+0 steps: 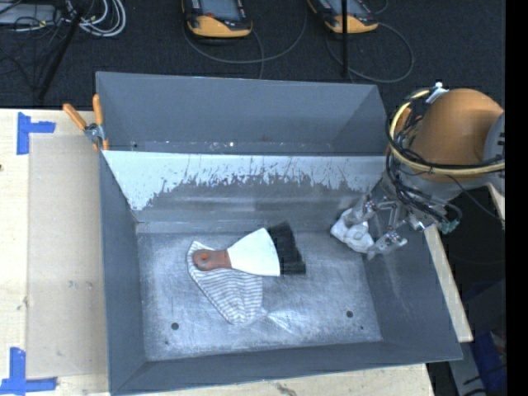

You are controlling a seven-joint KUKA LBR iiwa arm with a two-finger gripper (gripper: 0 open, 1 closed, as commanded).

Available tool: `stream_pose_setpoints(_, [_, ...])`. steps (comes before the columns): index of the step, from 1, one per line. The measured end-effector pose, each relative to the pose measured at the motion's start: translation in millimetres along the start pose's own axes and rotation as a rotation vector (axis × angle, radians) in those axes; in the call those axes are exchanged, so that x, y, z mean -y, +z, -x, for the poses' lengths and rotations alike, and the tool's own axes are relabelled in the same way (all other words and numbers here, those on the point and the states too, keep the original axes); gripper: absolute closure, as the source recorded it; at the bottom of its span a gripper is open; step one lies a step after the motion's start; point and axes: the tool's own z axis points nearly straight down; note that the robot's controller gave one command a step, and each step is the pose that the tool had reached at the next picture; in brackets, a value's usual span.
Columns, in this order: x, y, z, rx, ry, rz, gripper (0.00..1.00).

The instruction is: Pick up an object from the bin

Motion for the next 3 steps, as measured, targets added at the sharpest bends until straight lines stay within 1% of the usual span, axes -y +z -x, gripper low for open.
stream_pose_setpoints(1, [-6, -21, -4.8, -0.015, 0.062, 0.012, 0.0])
stream_pose_setpoints(2, [-6, -94, -3.1, -0.007, 0.086, 0.005, 0.0])
stream_pose_setpoints(3, [-4, -77, 3.3, 0.005, 0.081, -0.005, 0.0])
